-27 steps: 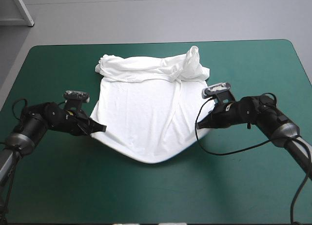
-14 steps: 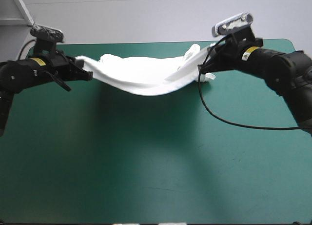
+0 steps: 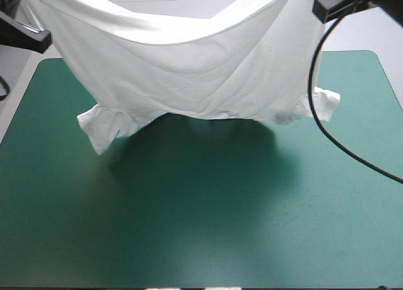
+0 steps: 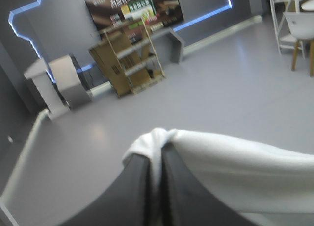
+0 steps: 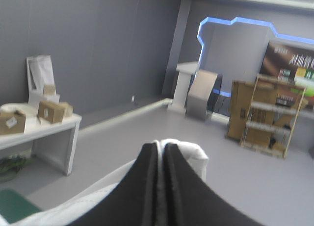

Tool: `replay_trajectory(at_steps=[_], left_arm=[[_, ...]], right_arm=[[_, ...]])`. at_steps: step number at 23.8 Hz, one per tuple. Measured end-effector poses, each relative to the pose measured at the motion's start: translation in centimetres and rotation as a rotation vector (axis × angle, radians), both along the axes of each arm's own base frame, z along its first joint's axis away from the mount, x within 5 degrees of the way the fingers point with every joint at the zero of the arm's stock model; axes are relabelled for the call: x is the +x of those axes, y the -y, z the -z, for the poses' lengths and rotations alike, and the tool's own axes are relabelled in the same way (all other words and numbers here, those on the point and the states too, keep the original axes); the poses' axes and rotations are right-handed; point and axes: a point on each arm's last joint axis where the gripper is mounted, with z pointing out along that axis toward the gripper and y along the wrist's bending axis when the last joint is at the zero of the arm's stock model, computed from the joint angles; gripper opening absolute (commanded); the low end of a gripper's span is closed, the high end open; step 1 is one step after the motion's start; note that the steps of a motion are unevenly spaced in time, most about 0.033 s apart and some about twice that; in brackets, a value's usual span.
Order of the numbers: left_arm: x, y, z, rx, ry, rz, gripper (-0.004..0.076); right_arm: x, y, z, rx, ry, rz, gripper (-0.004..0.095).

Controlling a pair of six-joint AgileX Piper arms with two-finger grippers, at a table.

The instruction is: Fold the cloth

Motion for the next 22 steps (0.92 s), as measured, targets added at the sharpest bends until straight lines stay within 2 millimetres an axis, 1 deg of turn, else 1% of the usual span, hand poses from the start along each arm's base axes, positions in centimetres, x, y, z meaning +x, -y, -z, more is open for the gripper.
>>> replay_trajectory(at_steps=[4,6,9,11,12,13,14,15,16,17,18,19,20,21,22], left_arm=[[-3.4,-0.7,-2.7,0.003,0.164,-0.049,0.0019],[-5.0,-1.0,-3.7,0.001,0.239,-0.065,0.0019],[-6.3,-1.4,-4.5,0.006,0.318,-0.098,0.0019],[-6.6,-1.6,-4.8,0.011,0.349,-0.12,0.0019],[-6.4,-1.7,-4.9,0.014,0.354,-0.131,0.0019],[-5.6,-1.7,-4.8,0.021,0.352,-0.146,0.0019],[-4.4,-1.6,-4.6,0.025,0.341,-0.152,0.0019],[-1.6,-1.4,-3.9,0.029,0.303,-0.152,0.0019],[-0.2,-1.2,-3.5,0.031,0.279,-0.151,0.0019],[3.4,-0.9,-2.4,0.025,0.218,-0.144,0.0019],[4.9,-0.7,-1.8,0.021,0.194,-0.139,0.0019],[7.9,-0.3,-0.6,0.016,0.146,-0.129,0.0019],[10.0,-0.1,0.3,0.008,0.118,-0.118,0.0019],[12.5,0.3,1.4,-0.009,0.1,-0.104,0.0019],[13.8,0.4,1.9,-0.022,0.104,-0.099,0.0019]], right_arm=[[-3.3,1.1,-2.2,0.021,0.144,0.007,-0.0017],[-4.4,1.5,-2.8,0.025,0.199,0.016,-0.0017],[-4.8,1.7,-3.2,0.026,0.245,0.027,-0.0018],[-4.4,1.6,-3.2,0.025,0.248,0.03,-0.0018],[-4.1,1.5,-3.2,0.025,0.248,0.031,-0.0018],[-3.1,1.2,-3.1,0.026,0.243,0.031,-0.0018],[-2.2,0.9,-2.9,0.028,0.241,0.033,-0.0018],[-0.2,0.2,-2.6,0.034,0.237,0.037,-0.0018],[1.1,-0.2,-2.3,0.035,0.23,0.038,-0.0018],[3.9,-1.1,-1.6,0.041,0.223,0.045,-0.0018],[5.0,-1.5,-1.3,0.047,0.226,0.05,-0.0018],[7.5,-2.3,-0.5,0.053,0.222,0.057,-0.0018],[9.3,-2.8,0.1,0.06,0.222,0.062,-0.0017],[11.9,-3.6,1.2,0.07,0.224,0.072,-0.0018],[13.4,-4.1,2.0,0.078,0.228,0.079,-0.0018]])
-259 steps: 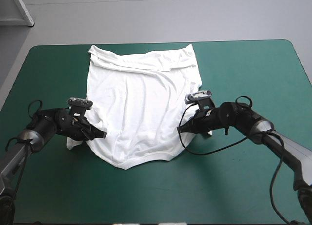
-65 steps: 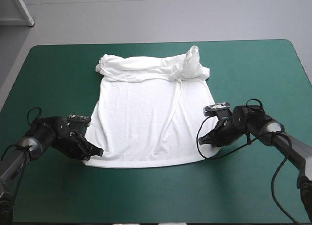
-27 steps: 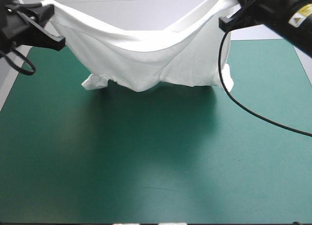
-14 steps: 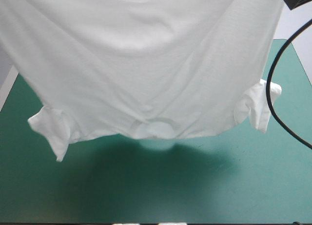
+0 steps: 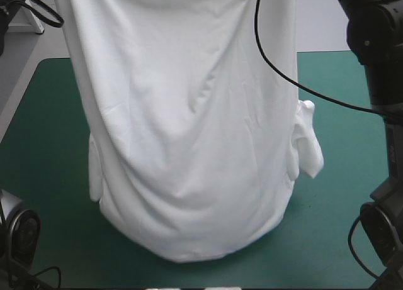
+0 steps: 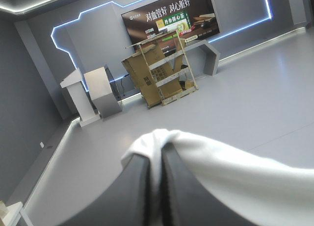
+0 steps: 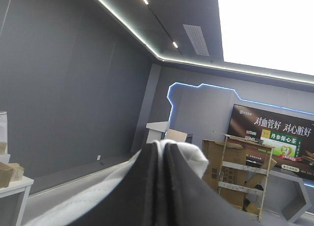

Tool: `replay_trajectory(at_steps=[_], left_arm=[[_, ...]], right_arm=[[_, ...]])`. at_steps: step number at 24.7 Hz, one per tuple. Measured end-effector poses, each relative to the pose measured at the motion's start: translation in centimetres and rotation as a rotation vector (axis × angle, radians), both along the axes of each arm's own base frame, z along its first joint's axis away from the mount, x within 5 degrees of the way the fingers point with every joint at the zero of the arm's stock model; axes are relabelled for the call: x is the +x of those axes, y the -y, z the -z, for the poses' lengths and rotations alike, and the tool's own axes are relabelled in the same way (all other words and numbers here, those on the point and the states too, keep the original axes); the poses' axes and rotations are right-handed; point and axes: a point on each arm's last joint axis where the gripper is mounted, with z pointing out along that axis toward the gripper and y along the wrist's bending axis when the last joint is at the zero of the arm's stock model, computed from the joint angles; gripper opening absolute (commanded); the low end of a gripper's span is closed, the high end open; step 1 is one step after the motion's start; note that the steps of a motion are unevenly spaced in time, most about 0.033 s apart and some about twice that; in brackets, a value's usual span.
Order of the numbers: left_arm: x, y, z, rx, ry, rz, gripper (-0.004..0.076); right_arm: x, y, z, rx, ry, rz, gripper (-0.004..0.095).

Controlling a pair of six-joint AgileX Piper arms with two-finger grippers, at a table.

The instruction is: Fold the cloth

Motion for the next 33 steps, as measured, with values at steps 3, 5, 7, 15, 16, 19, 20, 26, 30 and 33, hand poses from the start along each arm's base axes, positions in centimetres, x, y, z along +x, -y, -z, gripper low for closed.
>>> replay_trajectory(at_steps=[3,5,7,15,16,19,20,26,30,33], left_arm=[[0.7,0.0,-0.1,-0.016,0.047,-0.004,0.0019],[0.4,0.0,-0.6,-0.023,0.089,-0.007,0.0019],[-0.4,-0.1,-1.6,-0.032,0.147,-0.009,0.0019],[-1.7,-0.4,-2.7,-0.017,0.192,-0.03,0.0019],[-0.9,-0.3,-2.2,-0.008,0.156,-0.033,0.0019],[2.6,0.1,0.7,0.02,-0.007,-0.026,0.0019],[5.9,0.5,3.7,0.026,-0.152,-0.014,0.0019],[15.6,1.7,17.9,0.029,-0.769,0.005,0.0019],[17.4,1.9,26.4,0.008,-1.144,-0.021,0.0019],[16.7,1.8,30.4,0.034,-1.312,-0.028,0.0019]], right_arm=[[0.9,-0.2,0.3,0.017,0.026,0.008,-0.0017],[0.5,0.0,-0.2,0.032,0.058,0.011,-0.0018],[-0.7,0.4,-1.2,0.049,0.107,0.014,-0.0018],[-1.4,1.9,-1.7,0.063,0.036,0.015,-0.0018],[-0.5,2.2,-1.0,0.066,-0.03,0.014,-0.0018],[3.5,2.8,2.3,0.08,-0.28,0.016,-0.0018],[6.9,2.9,5.7,0.067,-0.475,0.031,-0.0018],[16.0,1.3,20.1,-0.082,-1.128,0.046,-0.0017],[17.3,0.7,26.1,-0.116,-1.4,0.026,-0.0017],[15.9,0.9,27.9,-0.132,-1.51,0.032,-0.0017]])
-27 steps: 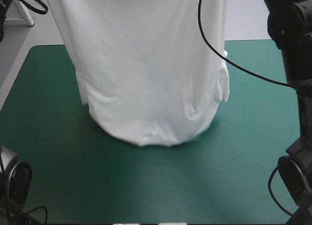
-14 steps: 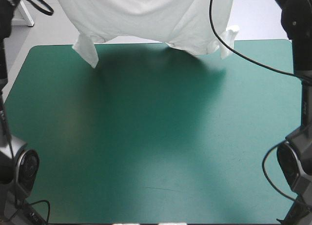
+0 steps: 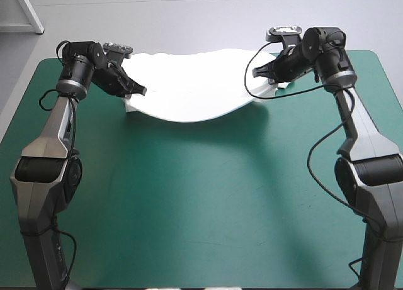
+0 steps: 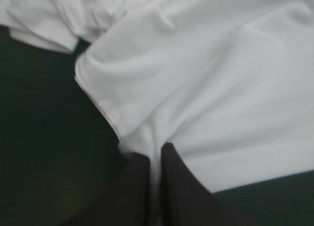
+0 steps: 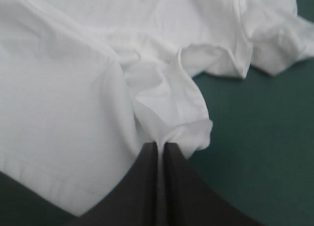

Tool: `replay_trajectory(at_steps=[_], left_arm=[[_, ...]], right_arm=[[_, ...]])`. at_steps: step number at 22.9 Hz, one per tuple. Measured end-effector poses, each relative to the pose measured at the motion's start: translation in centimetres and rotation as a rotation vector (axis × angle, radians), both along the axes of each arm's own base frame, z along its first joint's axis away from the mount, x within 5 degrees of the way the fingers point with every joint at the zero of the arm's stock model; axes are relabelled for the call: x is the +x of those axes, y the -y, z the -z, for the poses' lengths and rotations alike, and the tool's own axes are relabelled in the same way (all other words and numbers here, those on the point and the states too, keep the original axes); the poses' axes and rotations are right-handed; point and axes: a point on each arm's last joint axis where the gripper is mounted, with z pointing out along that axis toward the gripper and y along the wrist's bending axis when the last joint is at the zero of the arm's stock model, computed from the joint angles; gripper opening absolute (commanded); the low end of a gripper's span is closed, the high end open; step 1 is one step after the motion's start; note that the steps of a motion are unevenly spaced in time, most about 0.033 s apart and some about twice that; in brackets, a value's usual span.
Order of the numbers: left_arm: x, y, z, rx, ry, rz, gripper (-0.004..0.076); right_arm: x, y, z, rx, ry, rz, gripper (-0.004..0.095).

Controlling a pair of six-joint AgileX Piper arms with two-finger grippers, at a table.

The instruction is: Fold the cloth

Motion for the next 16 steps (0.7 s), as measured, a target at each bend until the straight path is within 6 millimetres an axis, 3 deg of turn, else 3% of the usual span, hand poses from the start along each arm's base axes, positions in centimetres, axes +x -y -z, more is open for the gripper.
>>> replay_trajectory(at_steps=[1,2,3,6,7,11,12,14,16], left_arm=[[-1.1,-0.1,1.7,0.013,-0.081,0.008,0.0019],[-1.9,-0.2,2.0,0.017,-0.105,0.012,0.0019],[-3.9,-0.4,2.9,0.024,-0.171,0.015,0.0019],[-7.8,-0.8,2.5,0.029,-0.218,0.017,0.0019],[-11.0,-1.1,1.9,0.031,-0.23,0.017,0.0019],[-17.5,-1.7,2.9,0.033,-0.296,0.008,0.0019],[-20.1,-2.0,3.4,0.032,-0.324,0.001,0.0019],[-23.4,-2.3,4.1,0.033,-0.356,-0.003,0.0019],[-25.0,-2.4,4.4,0.027,-0.363,-0.01,0.0019]], right_arm=[[-1.6,0.2,0.8,-0.019,-0.062,-0.013,-0.0017],[-2.6,0.4,1.3,-0.032,-0.092,-0.021,-0.0017],[-4.7,0.7,2.1,-0.059,-0.148,-0.038,-0.0017],[-8.4,1.5,3.4,-0.093,-0.228,-0.056,-0.0017],[-10.8,2.0,4.0,-0.111,-0.266,-0.063,-0.0017],[-16.2,3.0,5.4,-0.124,-0.335,-0.069,-0.0017],[-18.6,3.3,6.2,-0.116,-0.363,-0.073,-0.0017],[-22.1,3.9,7.3,-0.108,-0.396,-0.074,-0.0017],[-24.2,4.2,7.8,-0.104,-0.405,-0.074,-0.0017]])
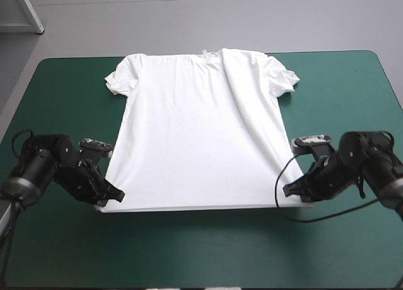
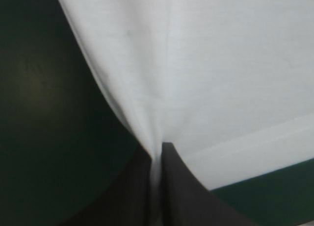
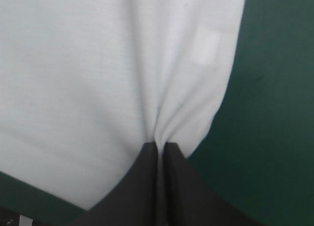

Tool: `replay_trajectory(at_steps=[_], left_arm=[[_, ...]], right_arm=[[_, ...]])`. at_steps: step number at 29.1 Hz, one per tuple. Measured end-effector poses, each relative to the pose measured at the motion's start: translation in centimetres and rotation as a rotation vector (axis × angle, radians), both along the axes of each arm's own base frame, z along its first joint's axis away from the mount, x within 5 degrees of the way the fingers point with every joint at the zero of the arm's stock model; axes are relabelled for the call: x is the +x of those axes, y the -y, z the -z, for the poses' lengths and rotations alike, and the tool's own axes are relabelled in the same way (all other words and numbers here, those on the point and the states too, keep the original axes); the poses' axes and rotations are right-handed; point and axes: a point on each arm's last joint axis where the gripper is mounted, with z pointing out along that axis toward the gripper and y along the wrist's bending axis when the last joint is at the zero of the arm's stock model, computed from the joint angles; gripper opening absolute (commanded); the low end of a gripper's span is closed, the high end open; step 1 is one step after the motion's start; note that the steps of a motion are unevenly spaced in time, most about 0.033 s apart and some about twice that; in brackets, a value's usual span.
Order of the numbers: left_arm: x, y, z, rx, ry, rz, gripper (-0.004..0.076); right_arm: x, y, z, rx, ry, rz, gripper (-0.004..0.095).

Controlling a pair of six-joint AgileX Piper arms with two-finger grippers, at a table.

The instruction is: Fold the cloth

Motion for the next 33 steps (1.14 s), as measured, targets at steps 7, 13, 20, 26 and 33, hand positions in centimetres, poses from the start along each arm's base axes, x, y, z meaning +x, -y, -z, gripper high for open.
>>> replay_trajectory(at_steps=[7,13,20,26,33], left_arm=[[-3.7,-0.3,-0.4,-0.014,0.04,-0.05,0.002],[-4.2,-0.5,-0.8,-0.002,0.067,-0.051,0.0133],[-4.2,-0.7,-0.8,0.021,0.07,-0.046,0.0513],[-4.0,-0.8,-0.8,0.025,0.09,-0.051,0.0564],[-2.1,-0.7,-1.3,-0.005,0.306,-0.1,0.0562]], right_arm=[[-5.4,0.9,0.0,0.024,0.061,0.01,-0.0003],[-5.9,1.0,-0.3,0.032,0.093,-0.024,0.0358],[-6.0,0.8,-0.4,0.048,0.095,-0.047,0.0691],[-5.8,0.8,-0.5,0.054,0.129,-0.041,0.0674],[-5.6,0.7,-0.6,0.061,0.149,-0.035,0.0675]])
